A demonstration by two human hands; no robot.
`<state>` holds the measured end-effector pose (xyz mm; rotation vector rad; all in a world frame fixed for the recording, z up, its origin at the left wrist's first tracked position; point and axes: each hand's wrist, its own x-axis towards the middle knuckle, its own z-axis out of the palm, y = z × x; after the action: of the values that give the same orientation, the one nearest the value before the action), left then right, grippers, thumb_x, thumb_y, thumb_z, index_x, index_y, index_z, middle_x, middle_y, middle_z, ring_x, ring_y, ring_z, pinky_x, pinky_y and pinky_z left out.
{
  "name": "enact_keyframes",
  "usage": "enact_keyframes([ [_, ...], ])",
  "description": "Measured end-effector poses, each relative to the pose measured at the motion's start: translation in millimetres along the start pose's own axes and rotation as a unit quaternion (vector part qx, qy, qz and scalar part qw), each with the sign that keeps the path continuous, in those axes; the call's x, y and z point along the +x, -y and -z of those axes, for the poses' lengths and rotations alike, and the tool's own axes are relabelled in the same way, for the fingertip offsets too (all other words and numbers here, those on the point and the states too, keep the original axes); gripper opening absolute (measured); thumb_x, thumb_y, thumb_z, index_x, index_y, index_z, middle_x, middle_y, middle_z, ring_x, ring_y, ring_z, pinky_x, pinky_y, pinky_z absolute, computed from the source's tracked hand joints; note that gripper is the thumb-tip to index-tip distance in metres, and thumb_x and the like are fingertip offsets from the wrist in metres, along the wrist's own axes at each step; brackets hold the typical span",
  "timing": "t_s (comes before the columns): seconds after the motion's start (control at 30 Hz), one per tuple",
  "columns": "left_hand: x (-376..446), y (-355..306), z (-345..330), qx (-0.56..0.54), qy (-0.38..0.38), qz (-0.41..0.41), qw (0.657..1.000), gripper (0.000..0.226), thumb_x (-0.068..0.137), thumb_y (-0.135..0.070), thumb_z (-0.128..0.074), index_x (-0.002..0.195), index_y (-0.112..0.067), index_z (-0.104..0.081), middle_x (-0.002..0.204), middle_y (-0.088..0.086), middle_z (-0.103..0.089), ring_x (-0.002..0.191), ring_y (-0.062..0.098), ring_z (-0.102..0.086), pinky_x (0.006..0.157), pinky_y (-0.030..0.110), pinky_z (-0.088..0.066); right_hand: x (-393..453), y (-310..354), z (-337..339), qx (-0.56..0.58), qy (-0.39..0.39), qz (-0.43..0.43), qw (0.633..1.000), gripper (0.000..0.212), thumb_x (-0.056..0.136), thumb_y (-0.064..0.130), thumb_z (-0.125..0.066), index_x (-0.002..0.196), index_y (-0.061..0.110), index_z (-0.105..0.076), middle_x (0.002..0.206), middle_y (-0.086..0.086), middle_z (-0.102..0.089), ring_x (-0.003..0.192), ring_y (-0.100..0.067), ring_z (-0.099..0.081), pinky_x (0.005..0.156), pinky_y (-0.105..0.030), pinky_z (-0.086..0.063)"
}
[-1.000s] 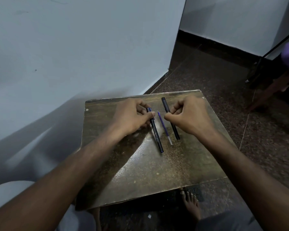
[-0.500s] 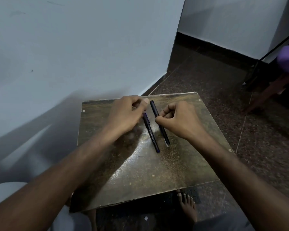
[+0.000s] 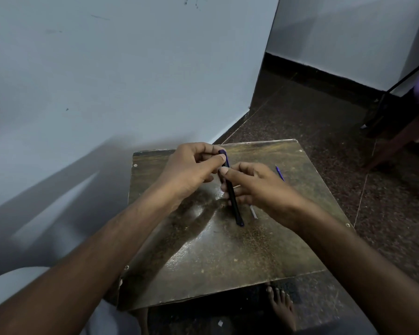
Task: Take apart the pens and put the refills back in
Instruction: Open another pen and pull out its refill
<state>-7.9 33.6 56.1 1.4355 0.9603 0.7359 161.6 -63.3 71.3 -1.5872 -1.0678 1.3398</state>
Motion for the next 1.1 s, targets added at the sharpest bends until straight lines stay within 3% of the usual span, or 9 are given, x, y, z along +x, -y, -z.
enact_keyframes([
  [0.1,-1,-1,-1,0.018,-0.005,-0.007,1.000,0.012,0.092,-0.032,-0.075,0.100,-0.032,-0.084,0.077,-0.009,-0.081,0.066,0.000,-0.071,0.063,0.017,-0.054,0,3,-9,0.142,0.058,-0.035,0.987,0.027,0.114,0.020,-0.053,0.121,0.000,-0.070,0.080,-0.006,-0.072,0.070,-0.015,-0.069,0.071,-0.031,-0.061],
  [0.17,0,-1,-1,0.021,-0.012,-0.001,1.000,0.009,0.096,-0.030,-0.076,0.100,-0.032,-0.084,0.073,-0.011,-0.079,0.065,-0.001,-0.068,0.061,0.016,-0.054,0,1,-16,0.169,0.045,-0.035,0.984,0.027,0.116,0.015,-0.046,0.112,0.002,-0.069,0.070,0.000,-0.058,0.058,-0.009,-0.053,0.055,-0.022,-0.048],
  [0.27,-2,2,-3,0.019,-0.026,0.005,0.999,0.004,0.097,-0.035,-0.082,0.098,-0.032,-0.085,0.071,-0.015,-0.078,0.067,-0.004,-0.067,0.059,0.014,-0.054,0,-2,-23,0.120,0.001,-0.013,0.993,0.029,0.118,0.020,-0.040,0.100,0.012,-0.061,0.063,0.007,-0.039,0.048,-0.003,-0.032,0.045,-0.017,-0.026],
  [0.37,-4,5,-7,-0.022,-0.046,0.010,0.999,0.009,0.094,-0.031,-0.085,0.100,-0.023,-0.086,0.072,-0.011,-0.080,0.066,-0.003,-0.068,0.061,0.013,-0.055,-3,-4,-32,0.040,-0.046,0.018,0.998,0.033,0.118,0.030,-0.041,0.091,0.019,-0.056,0.054,0.014,-0.036,0.040,-0.001,-0.027,0.039,-0.019,-0.023],
  [0.6,-3,3,-8,-0.121,-0.044,0.008,0.992,0.003,0.094,-0.014,-0.085,0.096,-0.015,-0.084,0.067,-0.008,-0.079,0.063,-0.004,-0.070,0.070,0.012,-0.059,-2,-1,-29,-0.027,-0.073,0.077,0.994,0.039,0.116,0.040,-0.046,0.102,0.007,-0.062,0.057,0.005,-0.034,0.038,-0.001,-0.026,0.036,-0.017,-0.023],
  [0.77,0,1,-1,-0.133,-0.047,0.001,0.990,0.003,0.091,-0.015,-0.088,0.092,-0.018,-0.087,0.081,0.001,-0.085,0.076,0.004,-0.078,0.073,0.015,-0.062,-5,-6,-24,-0.144,-0.098,0.065,0.982,0.045,0.110,0.052,-0.051,0.089,0.018,-0.072,0.048,0.018,-0.049,0.040,0.003,-0.044,0.050,-0.018,-0.031],
  [0.87,8,1,12,-0.132,-0.111,-0.007,0.985,0.009,0.088,-0.019,-0.091,0.095,-0.018,-0.086,0.081,0.000,-0.086,0.072,0.004,-0.078,0.070,0.016,-0.063,-8,-10,-18,-0.155,-0.039,0.005,0.987,0.033,0.106,0.034,-0.062,0.081,0.013,-0.065,0.060,0.010,-0.060,0.037,0.003,-0.044,0.046,-0.024,-0.034],
  [0.93,13,2,24,-0.090,-0.132,0.006,0.987,0.013,0.087,-0.019,-0.092,0.098,-0.016,-0.085,0.082,0.001,-0.086,0.072,0.005,-0.081,0.068,0.015,-0.063,-10,-10,-12,-0.111,-0.048,-0.011,0.993,0.027,0.102,0.023,-0.058,0.075,0.018,-0.062,0.057,0.009,-0.052,0.037,-0.001,-0.041,0.046,-0.024,-0.031],
  [1.1,10,15,15,0.153,-0.064,0.043,0.985,0.021,0.084,-0.027,-0.095,0.096,-0.020,-0.079,0.078,-0.005,-0.085,0.072,0.012,-0.084,0.068,0.026,-0.068,-5,-9,8,0.006,-0.078,-0.002,0.997,0.022,0.098,0.013,-0.050,0.083,0.012,-0.067,0.063,0.002,-0.048,0.050,-0.014,-0.040,0.049,-0.028,-0.032],
])
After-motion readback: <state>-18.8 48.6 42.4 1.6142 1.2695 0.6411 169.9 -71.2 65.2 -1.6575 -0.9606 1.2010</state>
